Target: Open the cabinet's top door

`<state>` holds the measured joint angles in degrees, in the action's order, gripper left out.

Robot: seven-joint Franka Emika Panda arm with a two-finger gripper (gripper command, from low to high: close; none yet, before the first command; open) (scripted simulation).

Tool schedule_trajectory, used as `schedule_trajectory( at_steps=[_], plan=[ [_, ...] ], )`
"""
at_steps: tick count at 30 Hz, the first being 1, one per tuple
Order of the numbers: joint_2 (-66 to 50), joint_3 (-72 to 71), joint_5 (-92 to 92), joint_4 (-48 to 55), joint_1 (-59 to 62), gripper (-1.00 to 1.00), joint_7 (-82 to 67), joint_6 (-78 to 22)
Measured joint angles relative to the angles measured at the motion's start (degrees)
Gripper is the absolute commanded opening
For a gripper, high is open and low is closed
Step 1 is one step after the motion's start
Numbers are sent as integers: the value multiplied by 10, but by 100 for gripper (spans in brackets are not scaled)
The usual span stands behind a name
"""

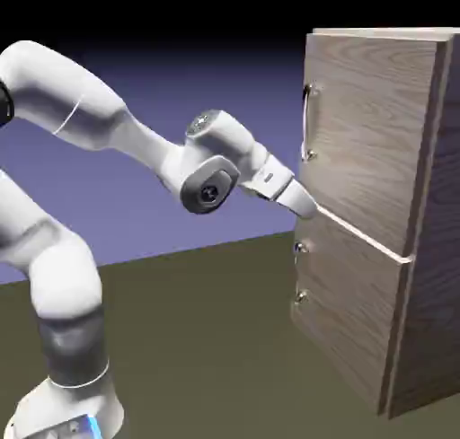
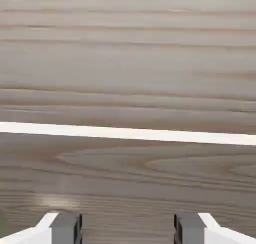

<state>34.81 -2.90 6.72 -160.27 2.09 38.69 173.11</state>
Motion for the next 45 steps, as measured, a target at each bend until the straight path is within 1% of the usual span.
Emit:
schedule_trajectory(
  at_steps=[45],
  plan=[
    [359,-484,1121,122,463,0,-628,-150]
  ],
)
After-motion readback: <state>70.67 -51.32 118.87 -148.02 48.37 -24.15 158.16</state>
